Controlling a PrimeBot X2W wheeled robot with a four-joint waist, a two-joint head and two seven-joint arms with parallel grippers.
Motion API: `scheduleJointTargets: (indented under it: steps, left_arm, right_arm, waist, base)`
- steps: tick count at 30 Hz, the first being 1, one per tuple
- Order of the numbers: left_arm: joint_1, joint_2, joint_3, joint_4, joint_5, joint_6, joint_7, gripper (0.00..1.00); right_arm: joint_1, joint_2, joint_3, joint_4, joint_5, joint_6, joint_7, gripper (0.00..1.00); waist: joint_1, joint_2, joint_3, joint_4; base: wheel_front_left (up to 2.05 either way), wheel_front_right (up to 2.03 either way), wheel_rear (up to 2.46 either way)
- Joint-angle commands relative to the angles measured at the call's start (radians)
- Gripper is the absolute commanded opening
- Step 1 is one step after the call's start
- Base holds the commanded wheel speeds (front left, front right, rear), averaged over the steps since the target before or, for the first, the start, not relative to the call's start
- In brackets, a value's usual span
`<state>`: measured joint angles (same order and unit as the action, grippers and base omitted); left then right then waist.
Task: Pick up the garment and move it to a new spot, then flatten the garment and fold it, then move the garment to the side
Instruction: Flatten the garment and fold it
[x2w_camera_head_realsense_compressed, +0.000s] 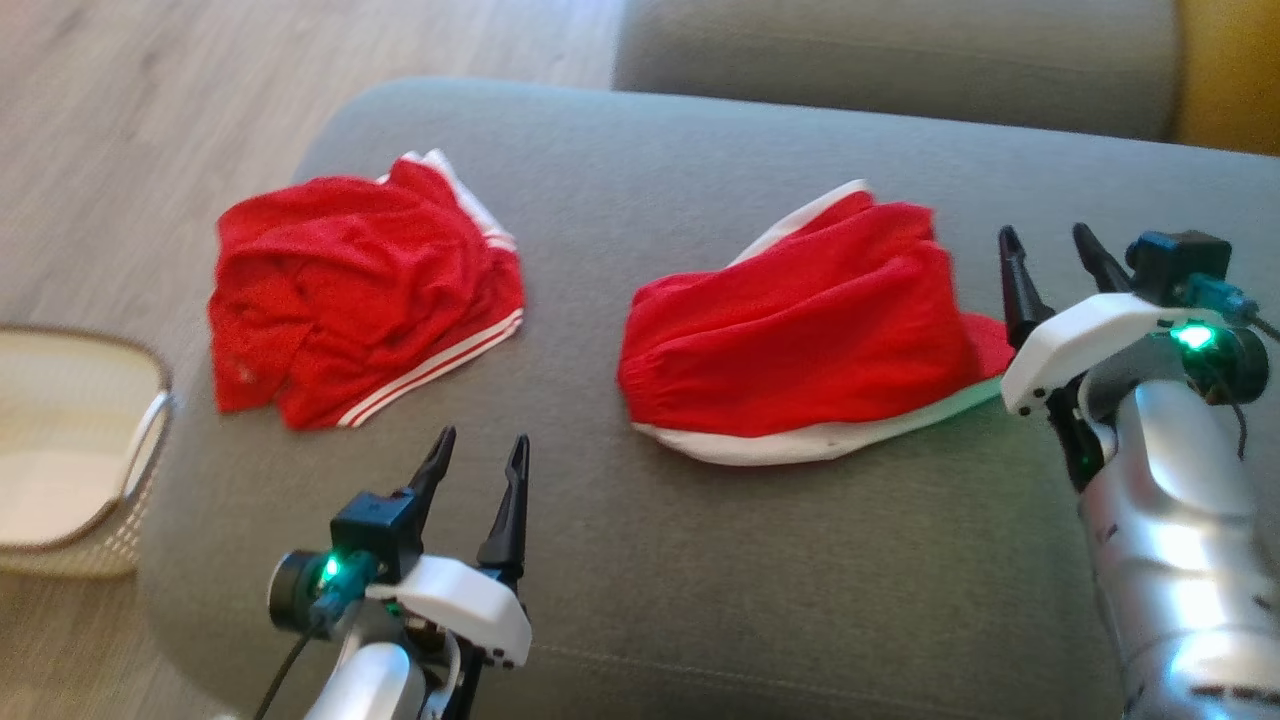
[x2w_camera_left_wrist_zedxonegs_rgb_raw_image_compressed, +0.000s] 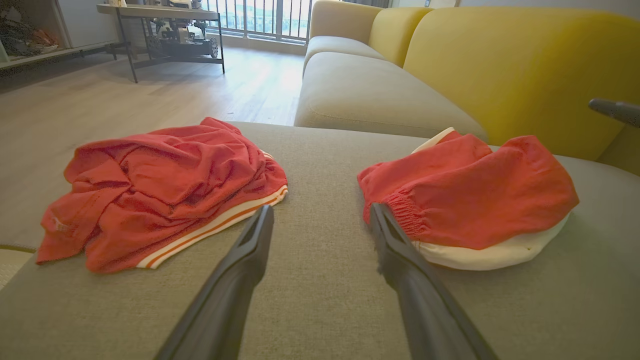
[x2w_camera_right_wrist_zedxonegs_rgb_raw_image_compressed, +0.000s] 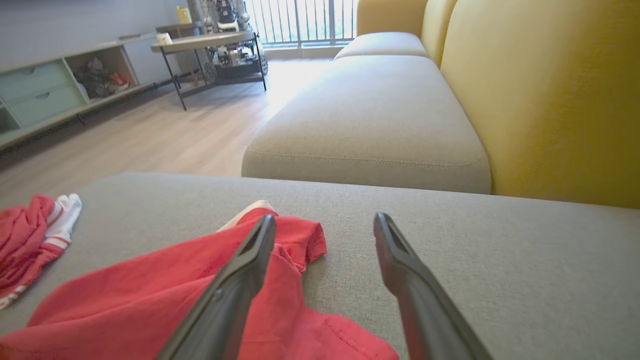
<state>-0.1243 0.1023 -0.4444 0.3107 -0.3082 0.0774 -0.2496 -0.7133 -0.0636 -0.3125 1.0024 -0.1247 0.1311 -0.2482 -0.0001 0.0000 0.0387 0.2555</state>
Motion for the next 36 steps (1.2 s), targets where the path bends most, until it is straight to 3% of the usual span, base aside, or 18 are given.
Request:
scheduleJointTargets:
  steps: [1, 5, 10, 13, 21, 36]
  left_arm:
    - [-0.022, -0.002, 0.038, -0.023, -0.006, -0.007, -0.012, 1.00]
    - [-0.013, -0.009, 0.048, -0.006, -0.013, -0.013, -0.012, 1.00]
    - [0.003, -0.029, 0.099, 0.019, -0.072, -0.017, -0.012, 1.00]
    - [0.005, -0.035, 0.126, 0.024, -0.071, -0.011, -0.012, 1.00]
    - [0.004, -0.043, 0.153, 0.048, -0.030, -0.013, -0.012, 1.00]
    - [-0.177, -0.050, 0.091, 0.344, 0.004, -0.039, -0.012, 1.00]
  right_arm:
    - [0.012, 0.013, 0.064, -0.078, 0.054, 0.000, -0.013, 1.00]
    - [0.171, 0.013, 0.180, -0.270, 0.207, 0.000, -0.013, 1.00]
    - [0.369, 0.013, 0.243, -0.481, 0.372, 0.000, -0.013, 1.00]
    - [0.464, 0.013, 0.281, -0.595, 0.388, 0.000, -0.013, 1.00]
    - [0.559, 0.013, 0.303, -0.753, 0.370, 0.000, 0.029, 1.00]
    - [0.563, 0.013, 0.290, -0.858, 0.369, 0.000, 0.074, 1.00]
  waist:
    - [0.0001, 0.0000, -0.039, -0.055]
    - [0.0001, 0.0000, -0.062, -0.113]
    - [0.0001, 0.0000, -0.074, -0.178]
    - [0.0001, 0.0000, -0.070, -0.210]
    - [0.0001, 0.0000, -0.052, -0.252]
    - [0.0001, 0.0000, 0.042, -0.331]
  base:
    - [0.00, 0.00, 0.00]
    - [0.00, 0.00, 0.00]
    - [0.00, 0.00, 0.00]
    - [0.00, 0.00, 0.00]
    - [0.00, 0.00, 0.00]
    - [0.00, 0.00, 0.00]
